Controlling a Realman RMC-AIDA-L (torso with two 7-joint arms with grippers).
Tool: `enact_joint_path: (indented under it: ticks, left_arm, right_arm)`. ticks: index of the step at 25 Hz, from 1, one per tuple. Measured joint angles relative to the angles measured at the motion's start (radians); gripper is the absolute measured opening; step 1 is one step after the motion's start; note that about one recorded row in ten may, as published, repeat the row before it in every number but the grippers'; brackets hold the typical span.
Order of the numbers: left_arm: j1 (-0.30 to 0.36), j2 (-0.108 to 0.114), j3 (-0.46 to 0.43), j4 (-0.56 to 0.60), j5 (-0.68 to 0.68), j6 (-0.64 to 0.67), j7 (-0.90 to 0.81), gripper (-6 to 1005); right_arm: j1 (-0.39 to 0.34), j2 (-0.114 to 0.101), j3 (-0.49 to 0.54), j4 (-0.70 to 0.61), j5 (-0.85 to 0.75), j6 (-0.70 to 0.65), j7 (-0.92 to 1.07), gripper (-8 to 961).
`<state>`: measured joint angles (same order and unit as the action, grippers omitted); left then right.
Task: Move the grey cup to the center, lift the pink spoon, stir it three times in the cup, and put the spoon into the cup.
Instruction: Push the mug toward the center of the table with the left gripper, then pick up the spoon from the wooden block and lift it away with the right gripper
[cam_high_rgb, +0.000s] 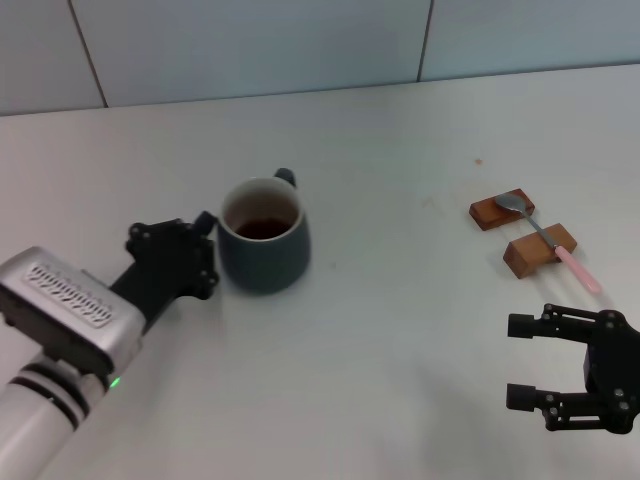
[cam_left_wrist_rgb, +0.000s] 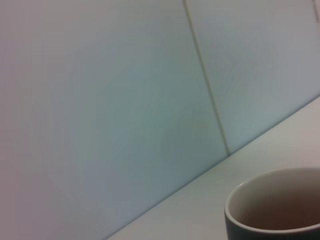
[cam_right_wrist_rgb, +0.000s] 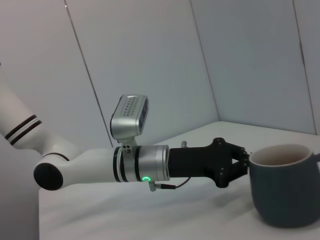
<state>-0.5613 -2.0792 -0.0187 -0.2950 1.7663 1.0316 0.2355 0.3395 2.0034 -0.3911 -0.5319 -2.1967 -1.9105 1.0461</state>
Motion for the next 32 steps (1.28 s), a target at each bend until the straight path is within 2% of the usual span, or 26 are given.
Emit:
enact_joint_path:
  ticks: [12,15,18,20,21,22,24,26,27,28,30,31,32]
  left_arm:
    - [-0.037,-0.001,-0.019,-0.063,0.075,-0.027,-0.011,-1]
    - [-0.026,0.001,-0.073,-0.061,0.075,-0.025,-0.027,-1]
    - [-0.002,0.014,-0.137,-0.011,0.077,0.012,-0.166,-2]
    - [0.001,0.016,-0.136,0.013,0.080,0.029,-0.216,-2]
    - [0.006,0.019,-0.128,0.063,0.093,0.068,-0.317,-2]
    - [0.006,0.019,-0.128,0.063,0.093,0.068,-0.317,-2]
    - [0.014,0.018,-0.062,0.294,0.227,0.250,-0.744,-2]
    - [0.015,0.020,-0.009,0.379,0.283,0.337,-0.881,-2]
    - [0.017,0.021,0.062,0.458,0.315,0.420,-0.985,-2]
    - [0.017,0.021,0.062,0.458,0.315,0.420,-0.985,-2]
    - [0.023,0.021,0.143,0.526,0.325,0.493,-1.059,-2]
    - [0.032,0.021,0.229,0.589,0.327,0.553,-1.112,-2]
    - [0.037,0.021,0.265,0.616,0.328,0.578,-1.130,-2]
  right_arm:
    - [-0.002,0.000,0.000,0.001,0.000,0.001,0.000,812]
    - [-0.005,0.000,0.000,0.001,0.000,0.001,-0.001,811]
    - [-0.007,0.000,0.004,0.001,0.000,0.001,-0.002,811]
    - [-0.009,0.000,0.010,0.001,0.000,0.001,-0.004,811]
    - [-0.010,0.000,0.013,0.001,0.000,0.001,-0.004,811]
    - [-0.011,0.000,0.016,0.001,0.000,0.001,-0.004,810]
    - [-0.014,0.000,0.024,0.001,0.000,0.001,-0.004,810]
    - [-0.017,0.001,0.034,0.000,0.000,0.001,-0.003,810]
    - [-0.019,0.001,0.048,-0.002,0.001,0.002,-0.002,810]
    - [-0.019,0.001,0.048,-0.002,0.001,0.002,-0.002,810]
    - [-0.021,0.001,0.061,-0.001,0.001,0.002,-0.001,810]
    - [-0.022,0.001,0.067,0.000,0.001,0.002,-0.001,809]
    - [-0.024,0.003,0.076,0.000,0.001,0.001,-0.001,809]
